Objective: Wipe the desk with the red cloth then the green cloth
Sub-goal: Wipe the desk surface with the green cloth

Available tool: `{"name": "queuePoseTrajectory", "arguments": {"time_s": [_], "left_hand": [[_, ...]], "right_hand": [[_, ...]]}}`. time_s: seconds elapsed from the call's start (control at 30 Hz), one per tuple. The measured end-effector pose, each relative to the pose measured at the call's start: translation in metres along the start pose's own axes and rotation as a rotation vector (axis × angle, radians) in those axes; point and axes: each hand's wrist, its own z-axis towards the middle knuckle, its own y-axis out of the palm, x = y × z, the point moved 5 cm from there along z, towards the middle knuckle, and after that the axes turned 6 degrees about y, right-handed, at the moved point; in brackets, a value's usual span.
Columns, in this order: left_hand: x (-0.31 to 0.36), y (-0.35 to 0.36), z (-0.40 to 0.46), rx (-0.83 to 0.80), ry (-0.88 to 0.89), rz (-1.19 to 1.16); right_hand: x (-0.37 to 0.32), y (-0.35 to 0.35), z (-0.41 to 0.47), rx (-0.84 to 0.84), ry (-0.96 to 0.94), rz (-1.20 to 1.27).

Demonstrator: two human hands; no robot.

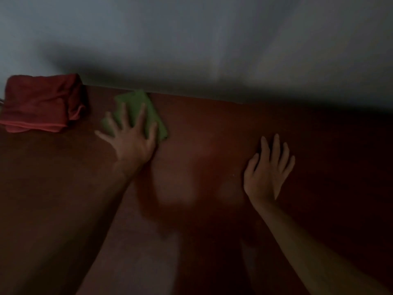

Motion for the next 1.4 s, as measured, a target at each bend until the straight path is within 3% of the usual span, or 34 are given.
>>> {"name": "queuePoseTrajectory", "arguments": {"time_s": [0.2,0.3,0.37,0.43,0.5,0.57,0.67,0.77,0.93,1.03,1.17,1.27,1.4], "left_hand": [[0.182,0.026,-0.085,-0.036,0.498,0.070],[0.201,0.029,-0.084,-0.125,0.660,0.065],[0.165,0.024,-0.053,-0.087,0.567,0.051],[0.098,0.010,-0.008,-0.022,0.243,-0.012],[0.020,-0.002,0.016,-0.052,0.002,-0.050],[-0.037,-0.009,0.008,-0.065,-0.011,-0.028],[-0.067,-0.006,-0.048,0.003,-0.061,0.000],[-0.031,0.009,-0.115,-0.006,-0.113,-0.035],[0.116,0.042,-0.172,-0.034,-0.049,-0.011],[0.226,0.051,-0.171,-0.017,0.141,-0.011],[0.344,0.052,-0.179,-0.104,0.562,0.031],[0.337,0.052,-0.162,-0.074,0.683,-0.024],[0.221,0.041,-0.094,0.029,0.343,-0.015]], "right_hand": [[0.004,-0.006,-0.001,0.084,-0.009,0.230],[0.012,-0.011,-0.001,0.138,0.013,0.461],[0.021,-0.017,-0.002,0.127,-0.027,0.606],[0.041,-0.025,0.001,0.073,-0.075,0.667],[0.078,-0.034,0.011,0.091,-0.109,0.570],[0.125,-0.039,0.027,0.122,-0.084,0.373],[0.184,-0.045,0.044,0.070,0.081,0.115],[0.196,-0.044,0.045,0.040,0.138,0.019],[0.193,-0.043,0.043,0.065,0.118,0.014],[0.193,-0.042,0.045,0.071,0.125,0.028],[0.195,-0.041,0.045,0.078,0.130,0.022],[0.196,-0.042,0.044,0.070,0.129,0.016],[0.193,-0.042,0.043,0.046,0.138,0.017]]}}
